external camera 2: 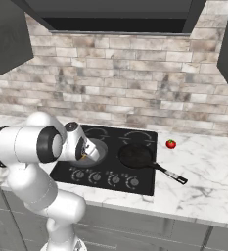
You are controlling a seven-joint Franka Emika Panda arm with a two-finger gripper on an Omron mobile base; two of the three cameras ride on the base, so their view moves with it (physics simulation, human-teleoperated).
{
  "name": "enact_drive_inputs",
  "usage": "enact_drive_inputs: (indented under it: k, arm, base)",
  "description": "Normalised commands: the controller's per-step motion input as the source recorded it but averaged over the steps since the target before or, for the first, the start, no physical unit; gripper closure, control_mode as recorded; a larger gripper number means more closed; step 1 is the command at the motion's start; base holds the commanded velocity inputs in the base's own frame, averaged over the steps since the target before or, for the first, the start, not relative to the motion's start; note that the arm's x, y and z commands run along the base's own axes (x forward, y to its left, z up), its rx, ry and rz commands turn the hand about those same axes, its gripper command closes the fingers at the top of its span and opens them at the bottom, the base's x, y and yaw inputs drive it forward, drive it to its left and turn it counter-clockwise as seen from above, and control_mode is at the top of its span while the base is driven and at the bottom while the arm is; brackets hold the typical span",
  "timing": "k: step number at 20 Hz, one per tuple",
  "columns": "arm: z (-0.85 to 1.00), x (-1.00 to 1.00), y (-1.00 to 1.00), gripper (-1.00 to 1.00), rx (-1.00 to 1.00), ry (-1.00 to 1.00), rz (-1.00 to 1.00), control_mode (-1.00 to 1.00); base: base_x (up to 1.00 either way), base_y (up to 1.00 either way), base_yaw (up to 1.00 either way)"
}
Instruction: Place both pans onto different burners. Then place the tomato and the shrimp on different pans.
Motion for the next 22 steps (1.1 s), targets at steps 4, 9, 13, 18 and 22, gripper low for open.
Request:
enact_drive_inputs:
  k: [4,9,13,18,22]
  arm:
    - [-0.20,0.13,0.00,1.00,0.00,0.00,0.00,-1.00]
    - [-0.16,0.11,0.00,-1.00,0.00,0.00,0.00,-1.00]
    - [-0.12,0.08,0.00,-1.00,0.00,0.00,0.00,-1.00]
    - [-0.08,0.03,0.00,-1.00,0.00,0.00,0.00,-1.00]
    - [-0.01,0.00,0.00,-1.00,0.00,0.00,0.00,-1.00]
  base:
    - [0.00,0.00,0.00]
    - [0.00,0.00,0.00]
    - [0.00,0.00,0.00]
    - [0.00,0.00,0.00]
    - [0.00,0.00,0.00]
